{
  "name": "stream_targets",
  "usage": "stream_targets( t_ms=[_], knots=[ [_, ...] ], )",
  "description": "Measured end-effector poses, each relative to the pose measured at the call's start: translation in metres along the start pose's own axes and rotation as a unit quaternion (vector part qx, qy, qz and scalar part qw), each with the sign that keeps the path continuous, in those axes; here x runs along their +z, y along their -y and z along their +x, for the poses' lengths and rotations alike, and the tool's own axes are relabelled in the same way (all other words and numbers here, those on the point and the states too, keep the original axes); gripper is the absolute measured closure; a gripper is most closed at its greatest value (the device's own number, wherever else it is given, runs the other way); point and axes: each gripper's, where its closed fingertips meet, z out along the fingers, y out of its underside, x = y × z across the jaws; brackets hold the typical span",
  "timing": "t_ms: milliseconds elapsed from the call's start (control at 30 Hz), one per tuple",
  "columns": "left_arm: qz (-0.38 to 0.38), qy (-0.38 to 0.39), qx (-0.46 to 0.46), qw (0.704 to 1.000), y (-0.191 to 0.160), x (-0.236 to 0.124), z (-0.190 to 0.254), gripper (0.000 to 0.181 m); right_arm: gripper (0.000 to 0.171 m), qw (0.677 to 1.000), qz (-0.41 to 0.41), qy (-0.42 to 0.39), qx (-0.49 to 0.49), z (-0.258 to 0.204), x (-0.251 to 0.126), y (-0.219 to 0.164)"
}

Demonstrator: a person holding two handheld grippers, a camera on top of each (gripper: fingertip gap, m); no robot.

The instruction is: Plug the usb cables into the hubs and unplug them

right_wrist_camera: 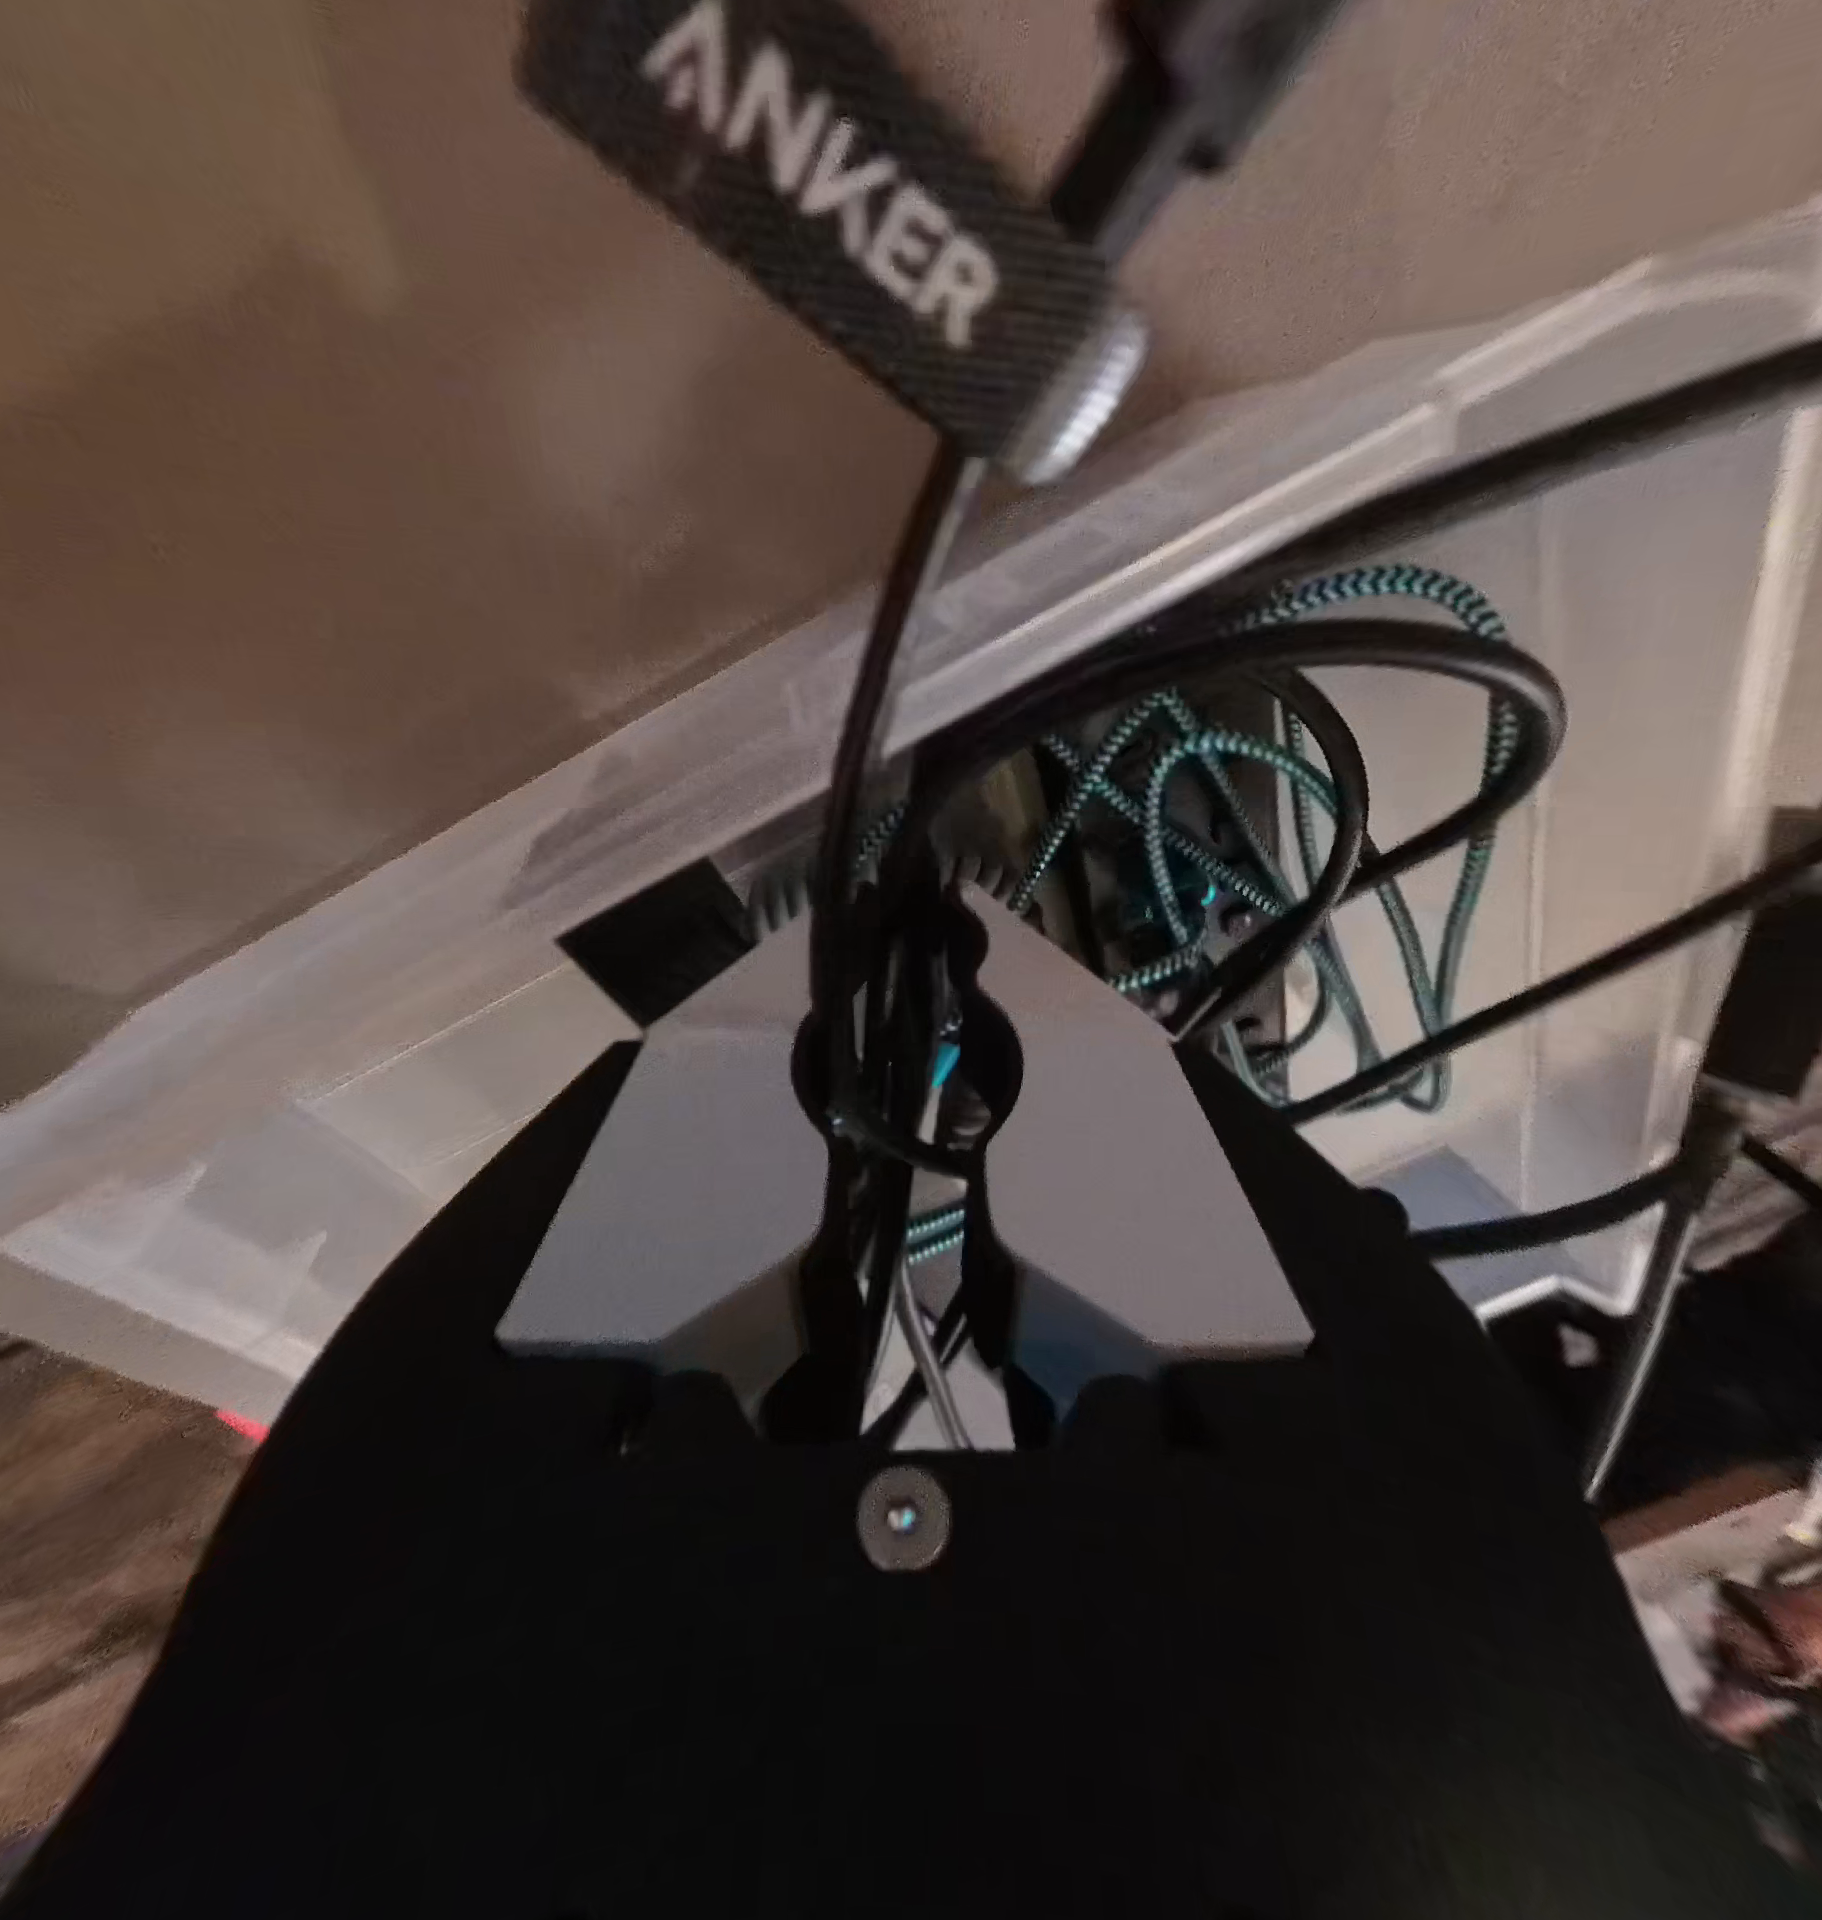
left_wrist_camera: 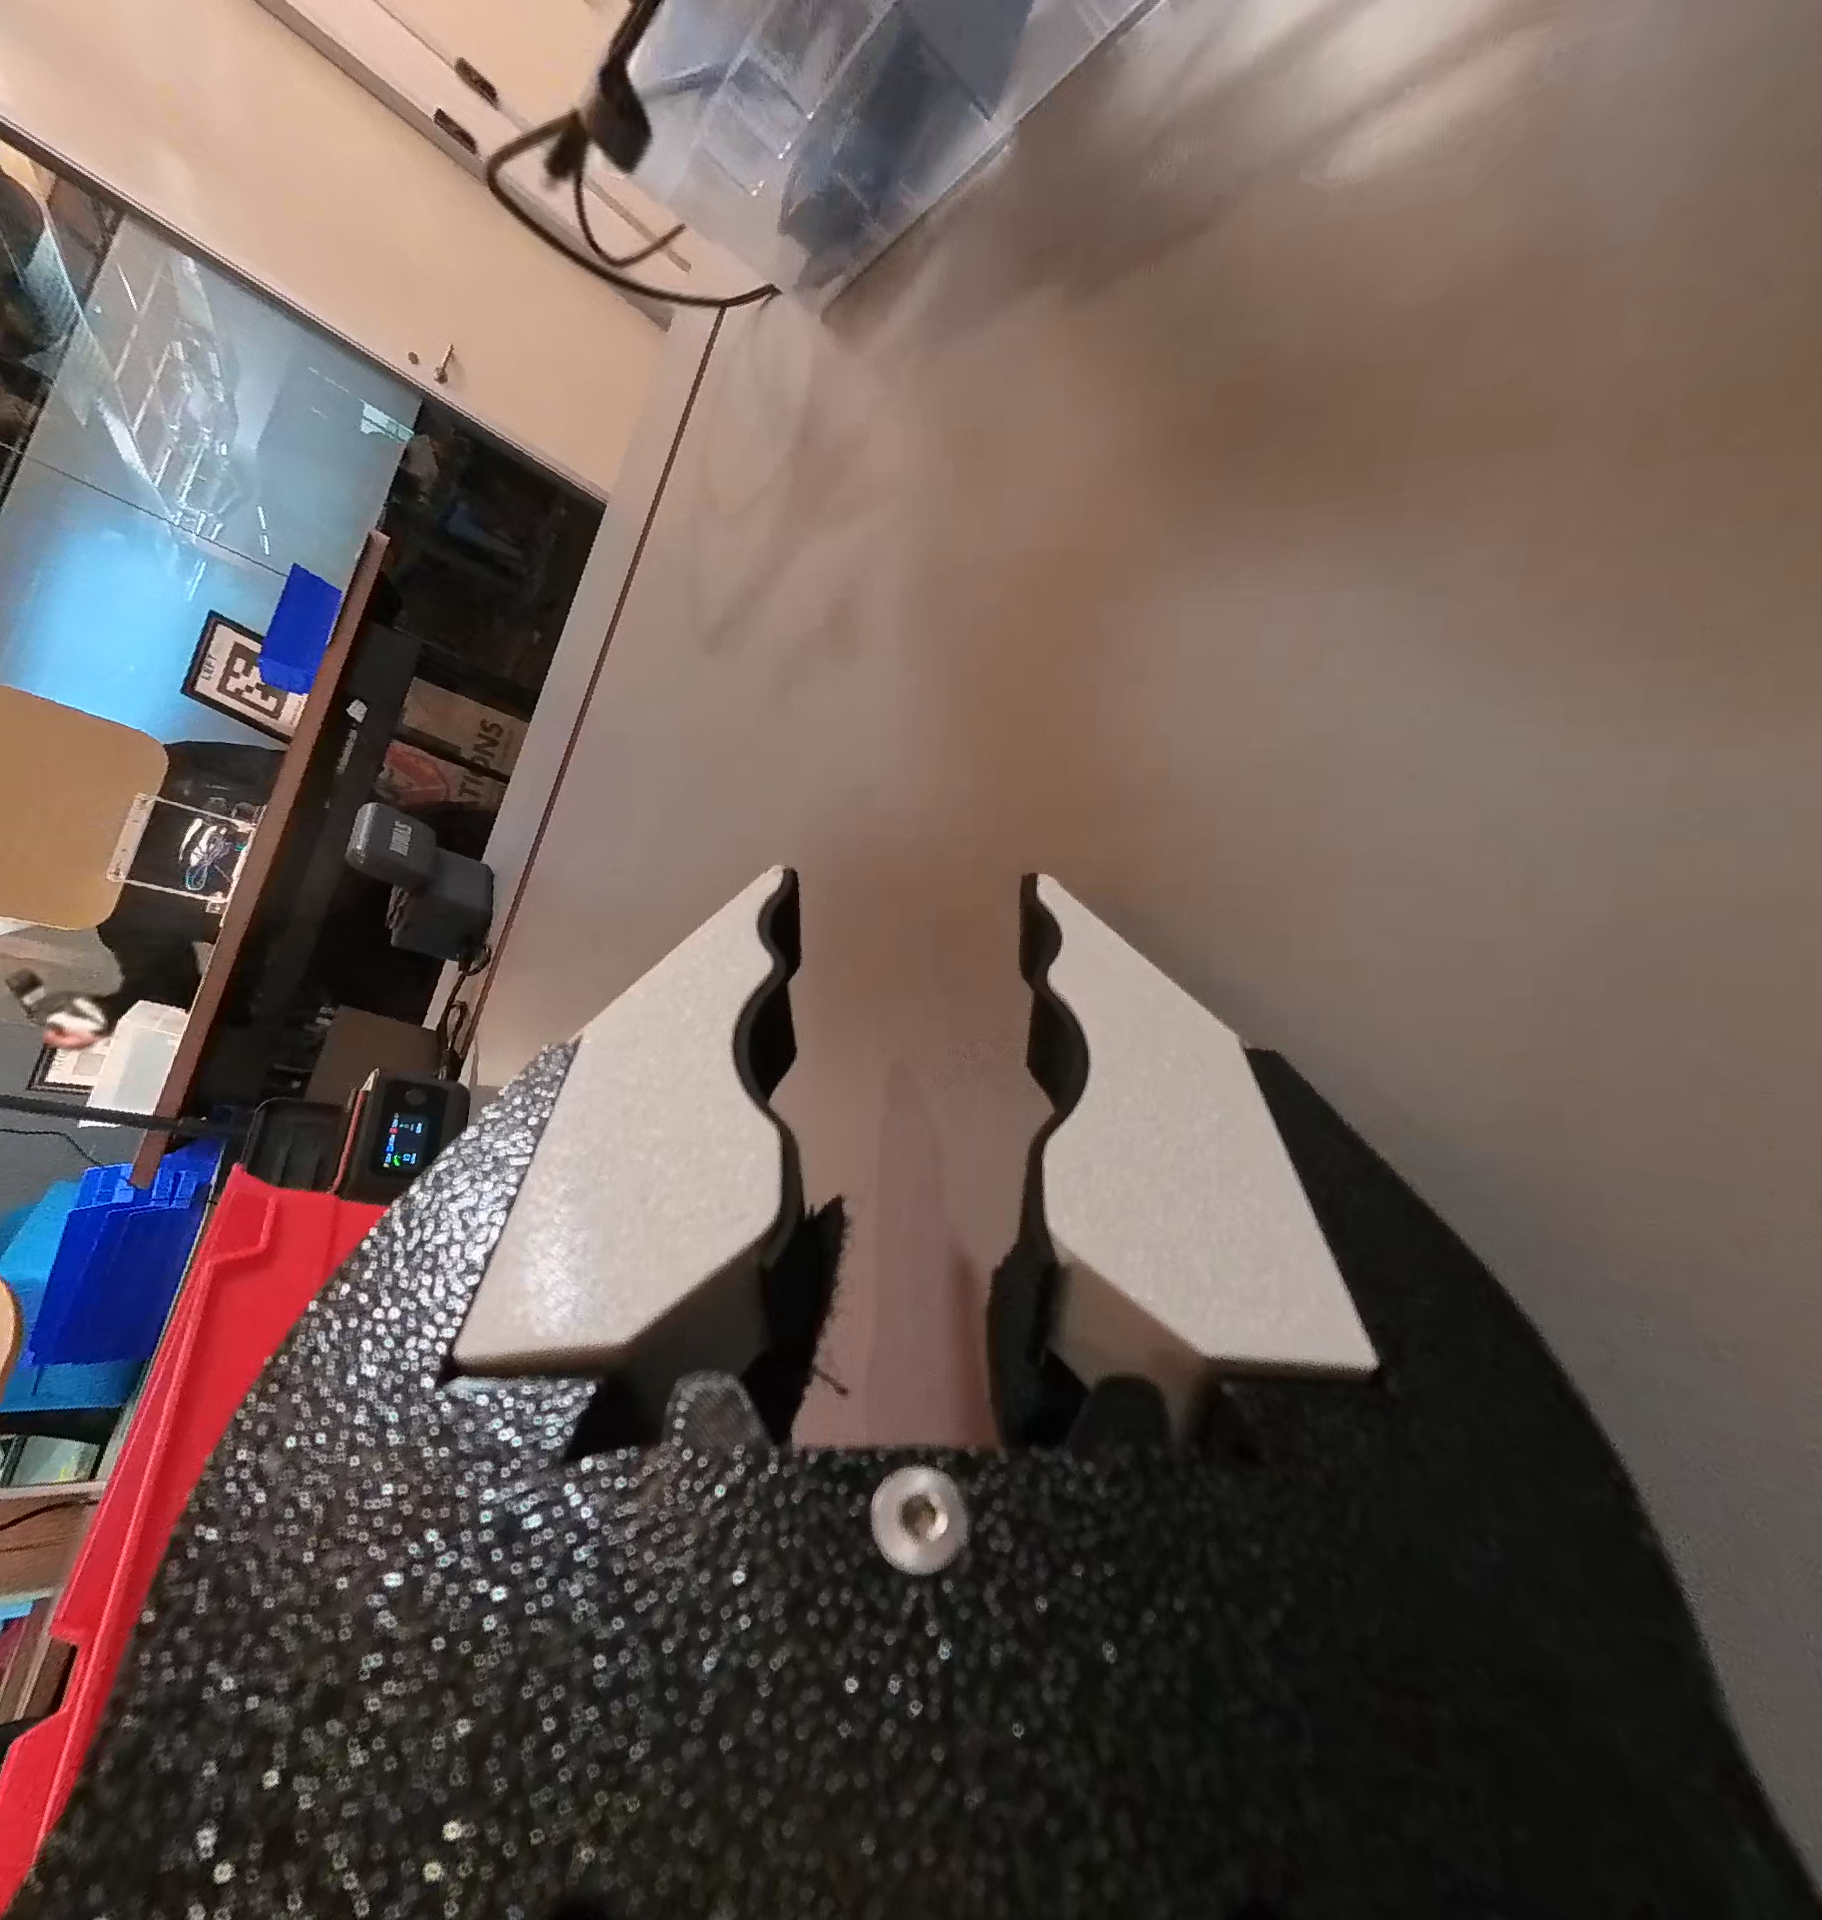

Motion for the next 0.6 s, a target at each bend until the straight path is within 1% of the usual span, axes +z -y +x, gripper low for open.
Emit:
stream_targets(
  t_ms=[33, 67, 133, 233, 300, 367, 400, 467, 533, 600],
  knots=[
    [0.0, 0.0, 0.0, 1.0, 0.0, -0.001, 0.0, 0.141, 0.149, 1.0, 0.008, 0.004, 0.02, -0.001, -0.009, 0.0],
    [0.0, 0.0, 0.0, 1.0, 0.0, -0.001, 0.0, 0.141, 0.132, 0.999, 0.023, 0.028, 0.039, -0.007, -0.022, 0.001],
    [0.001, -0.001, 0.0, 1.0, 0.0, -0.003, -0.001, 0.141, 0.127, 0.996, 0.049, 0.047, 0.061, -0.013, -0.05, 0.0],
    [0.001, -0.002, 0.0, 1.0, -0.001, -0.002, 0.0, 0.141, 0.126, 0.992, 0.09, 0.028, 0.079, -0.004, -0.094, -0.006],
    [0.001, -0.003, -0.001, 1.0, -0.002, -0.003, 0.001, 0.141, 0.126, 0.989, 0.116, -0.012, 0.09, 0.016, -0.117, -0.009],
    [0.002, -0.003, -0.002, 1.0, -0.001, 0.0, 0.001, 0.142, 0.127, 0.984, 0.13, -0.078, 0.093, 0.047, -0.131, -0.011],
    [0.002, -0.003, -0.002, 1.0, -0.001, -0.001, 0.001, 0.142, 0.132, 0.979, 0.136, -0.115, 0.095, 0.064, -0.136, -0.01],
    [0.002, -0.004, -0.001, 1.0, -0.003, -0.003, 0.0, 0.142, 0.138, 0.972, 0.146, -0.146, 0.111, 0.087, -0.133, -0.003],
    [0.002, -0.004, -0.002, 1.0, -0.004, -0.003, 0.0, 0.143, 0.134, 0.966, 0.148, -0.149, 0.154, 0.107, -0.12, 0.003],
    [0.002, -0.005, -0.002, 1.0, -0.004, -0.002, 0.0, 0.143, 0.126, 0.947, 0.152, -0.148, 0.242, 0.129, -0.107, 0.006]
  ],
)
